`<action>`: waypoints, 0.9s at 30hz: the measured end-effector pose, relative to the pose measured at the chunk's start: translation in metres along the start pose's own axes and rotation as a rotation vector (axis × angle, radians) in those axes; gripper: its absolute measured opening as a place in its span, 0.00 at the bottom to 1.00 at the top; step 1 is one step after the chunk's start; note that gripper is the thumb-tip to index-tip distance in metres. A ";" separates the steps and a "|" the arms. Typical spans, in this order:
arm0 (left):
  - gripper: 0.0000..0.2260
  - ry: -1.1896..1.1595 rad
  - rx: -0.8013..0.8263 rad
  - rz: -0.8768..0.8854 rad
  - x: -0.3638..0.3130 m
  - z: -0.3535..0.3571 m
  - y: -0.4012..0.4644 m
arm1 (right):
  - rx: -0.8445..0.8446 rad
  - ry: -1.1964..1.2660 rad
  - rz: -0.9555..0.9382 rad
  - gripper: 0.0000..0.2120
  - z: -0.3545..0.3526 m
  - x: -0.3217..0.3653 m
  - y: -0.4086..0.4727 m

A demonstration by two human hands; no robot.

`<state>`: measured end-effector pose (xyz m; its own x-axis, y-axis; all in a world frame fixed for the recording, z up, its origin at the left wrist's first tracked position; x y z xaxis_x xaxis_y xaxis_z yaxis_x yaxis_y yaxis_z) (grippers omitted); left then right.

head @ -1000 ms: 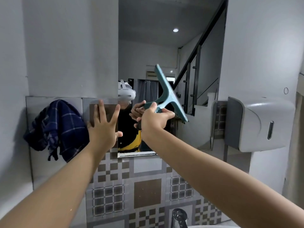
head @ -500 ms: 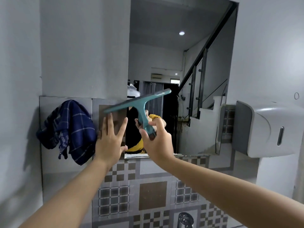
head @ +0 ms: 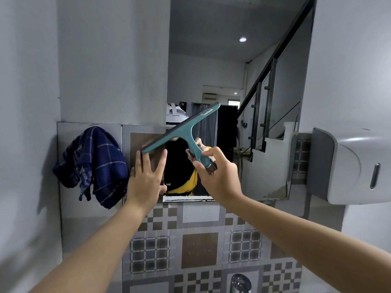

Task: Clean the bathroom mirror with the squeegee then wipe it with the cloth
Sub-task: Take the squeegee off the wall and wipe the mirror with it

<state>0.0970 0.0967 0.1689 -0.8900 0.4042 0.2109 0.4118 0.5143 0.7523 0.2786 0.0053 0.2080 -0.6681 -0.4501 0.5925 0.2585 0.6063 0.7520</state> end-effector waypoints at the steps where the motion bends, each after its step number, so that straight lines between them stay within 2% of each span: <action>1: 0.50 0.002 0.001 0.001 0.000 0.001 0.000 | -0.009 0.025 -0.003 0.12 0.001 0.002 0.001; 5: 0.50 -0.014 -0.006 -0.016 -0.001 0.001 0.000 | -0.100 0.072 -0.018 0.12 0.001 0.016 0.014; 8: 0.50 -0.015 0.013 -0.029 -0.001 0.003 0.001 | -0.146 0.019 -0.052 0.12 0.005 0.020 0.025; 17: 0.48 -0.056 0.033 -0.024 0.000 0.005 0.001 | -0.071 0.005 -0.088 0.12 -0.010 0.000 0.023; 27: 0.48 -0.065 0.082 -0.052 -0.001 0.004 0.002 | -0.073 -0.227 -0.123 0.13 -0.085 -0.042 0.037</action>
<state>0.0994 0.1009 0.1678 -0.8971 0.4222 0.1300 0.3824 0.5948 0.7071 0.3759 -0.0088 0.2354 -0.8347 -0.3544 0.4215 0.2098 0.5031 0.8384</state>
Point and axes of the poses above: each hand's wrist, its own y-axis towards the middle knuckle, its own z-axis out of the palm, x = y × z, the point moved 3 cm from there along y, towards the middle knuckle, and after that the axes turned 11 degrees about z, right-handed, at the moved point
